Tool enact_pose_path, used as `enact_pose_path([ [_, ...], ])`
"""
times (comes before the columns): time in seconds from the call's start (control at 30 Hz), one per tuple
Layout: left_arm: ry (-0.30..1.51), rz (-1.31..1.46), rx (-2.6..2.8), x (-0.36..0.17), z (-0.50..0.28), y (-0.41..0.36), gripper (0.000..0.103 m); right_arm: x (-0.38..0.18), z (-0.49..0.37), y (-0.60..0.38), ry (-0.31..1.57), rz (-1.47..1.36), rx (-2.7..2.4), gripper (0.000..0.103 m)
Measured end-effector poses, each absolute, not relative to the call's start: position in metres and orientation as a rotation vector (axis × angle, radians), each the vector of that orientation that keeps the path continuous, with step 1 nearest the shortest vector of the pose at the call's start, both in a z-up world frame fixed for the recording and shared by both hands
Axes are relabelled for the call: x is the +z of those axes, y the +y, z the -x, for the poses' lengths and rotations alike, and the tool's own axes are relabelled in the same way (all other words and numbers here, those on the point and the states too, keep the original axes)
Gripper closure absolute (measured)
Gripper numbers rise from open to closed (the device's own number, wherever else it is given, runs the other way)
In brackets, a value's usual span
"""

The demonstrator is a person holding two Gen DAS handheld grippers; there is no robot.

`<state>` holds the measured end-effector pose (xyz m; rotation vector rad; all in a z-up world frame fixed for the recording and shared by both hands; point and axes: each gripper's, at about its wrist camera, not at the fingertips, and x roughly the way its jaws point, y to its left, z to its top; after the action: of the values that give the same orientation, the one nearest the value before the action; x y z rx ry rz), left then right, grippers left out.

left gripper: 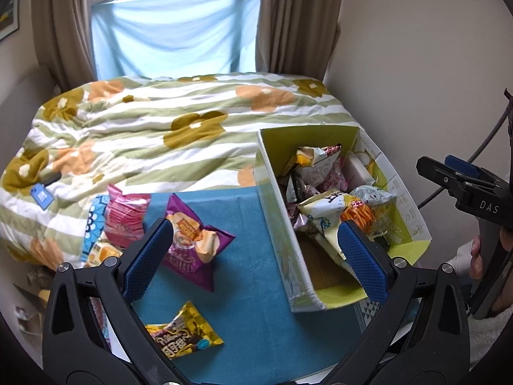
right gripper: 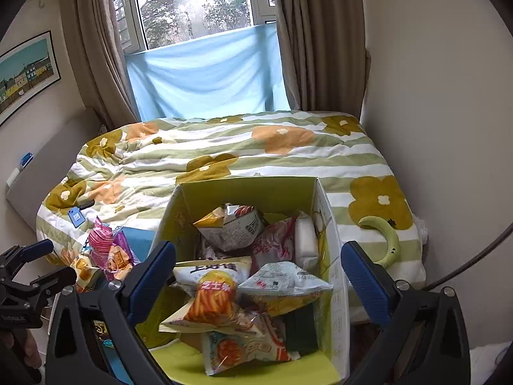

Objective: Organize snacks
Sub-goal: 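Withdraw both tools from the box toward the remaining snacks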

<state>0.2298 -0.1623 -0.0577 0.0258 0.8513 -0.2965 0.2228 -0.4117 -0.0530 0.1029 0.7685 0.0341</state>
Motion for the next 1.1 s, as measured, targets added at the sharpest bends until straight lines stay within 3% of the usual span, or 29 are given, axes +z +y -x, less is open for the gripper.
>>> enact_pose_path([
  [0.53, 0.834, -0.049, -0.318, -0.062, -0.184, 0.025, 0.001, -0.043, -0.136, -0.248, 0.688, -0.128, -0.026, 0.001],
  [0.77, 0.892, -0.068, -0.342, -0.085, -0.197, 0.079, 0.001, -0.071, -0.124, -0.182, 0.747, -0.178, -0.018, 0.001],
  [1.1, 1.041, -0.079, -0.395, -0.168, -0.262, 0.093, 0.001, -0.149, -0.134, -0.12, 0.966, -0.311, -0.041, 0.001],
])
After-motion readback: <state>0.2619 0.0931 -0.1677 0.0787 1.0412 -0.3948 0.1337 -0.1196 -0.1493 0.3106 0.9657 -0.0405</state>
